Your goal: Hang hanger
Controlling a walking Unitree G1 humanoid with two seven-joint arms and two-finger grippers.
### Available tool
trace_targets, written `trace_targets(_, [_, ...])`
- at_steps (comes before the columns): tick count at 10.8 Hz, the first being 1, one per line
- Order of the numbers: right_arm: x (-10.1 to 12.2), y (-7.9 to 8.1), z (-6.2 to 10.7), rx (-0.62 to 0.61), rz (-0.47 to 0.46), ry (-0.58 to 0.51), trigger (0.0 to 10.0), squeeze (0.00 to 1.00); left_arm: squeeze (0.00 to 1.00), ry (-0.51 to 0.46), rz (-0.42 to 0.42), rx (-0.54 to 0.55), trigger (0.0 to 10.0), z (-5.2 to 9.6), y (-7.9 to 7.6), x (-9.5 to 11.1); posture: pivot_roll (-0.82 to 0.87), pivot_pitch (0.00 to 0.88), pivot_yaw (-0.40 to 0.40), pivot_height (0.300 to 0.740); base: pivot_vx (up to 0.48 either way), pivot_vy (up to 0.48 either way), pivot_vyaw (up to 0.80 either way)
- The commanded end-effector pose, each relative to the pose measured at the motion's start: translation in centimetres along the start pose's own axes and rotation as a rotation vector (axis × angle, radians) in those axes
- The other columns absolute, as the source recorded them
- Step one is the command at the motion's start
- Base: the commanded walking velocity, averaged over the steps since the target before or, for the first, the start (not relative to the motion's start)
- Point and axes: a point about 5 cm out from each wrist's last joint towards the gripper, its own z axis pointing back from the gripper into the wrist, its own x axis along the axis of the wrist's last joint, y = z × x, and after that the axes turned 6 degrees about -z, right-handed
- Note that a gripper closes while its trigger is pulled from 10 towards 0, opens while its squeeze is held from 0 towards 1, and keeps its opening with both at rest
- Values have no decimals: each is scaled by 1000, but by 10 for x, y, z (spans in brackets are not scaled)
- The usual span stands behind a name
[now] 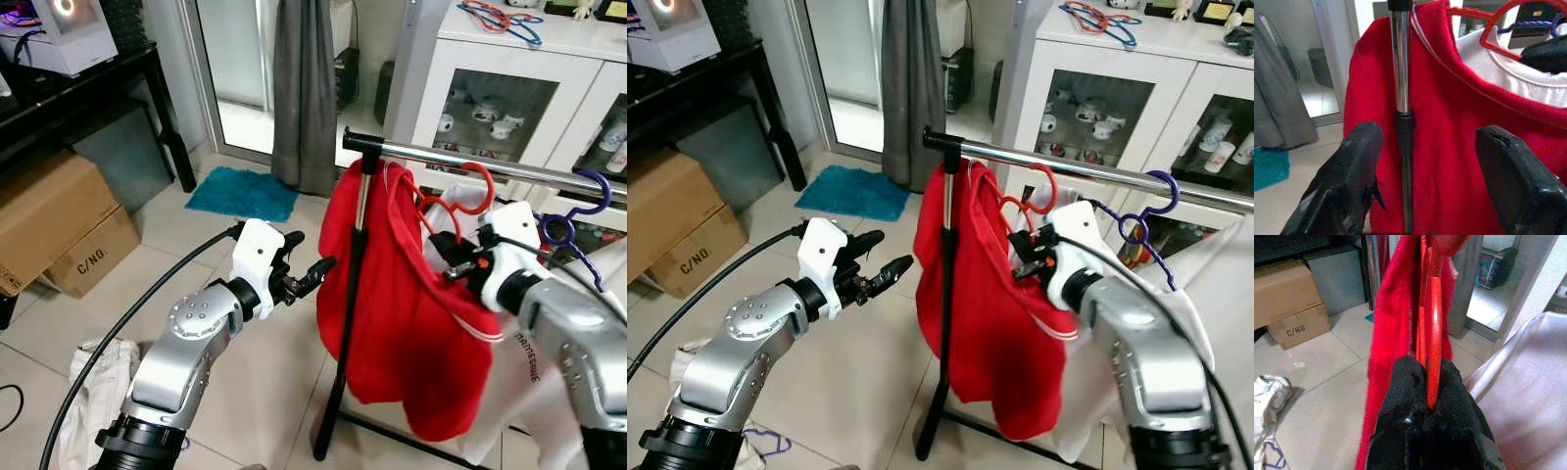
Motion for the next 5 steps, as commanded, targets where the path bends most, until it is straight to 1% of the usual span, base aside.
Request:
trace_targets(1, [8, 4, 3, 7, 26, -56, 0, 0, 0, -3, -11, -1, 10000, 1, -1, 2, 4, 0, 27, 740, -270, 0, 0])
trace_targets(5, [6, 5, 2, -20, 16, -68, 0, 0, 0, 0, -7, 3, 10000, -1, -1, 0, -5, 0, 27, 740, -270, 0, 0])
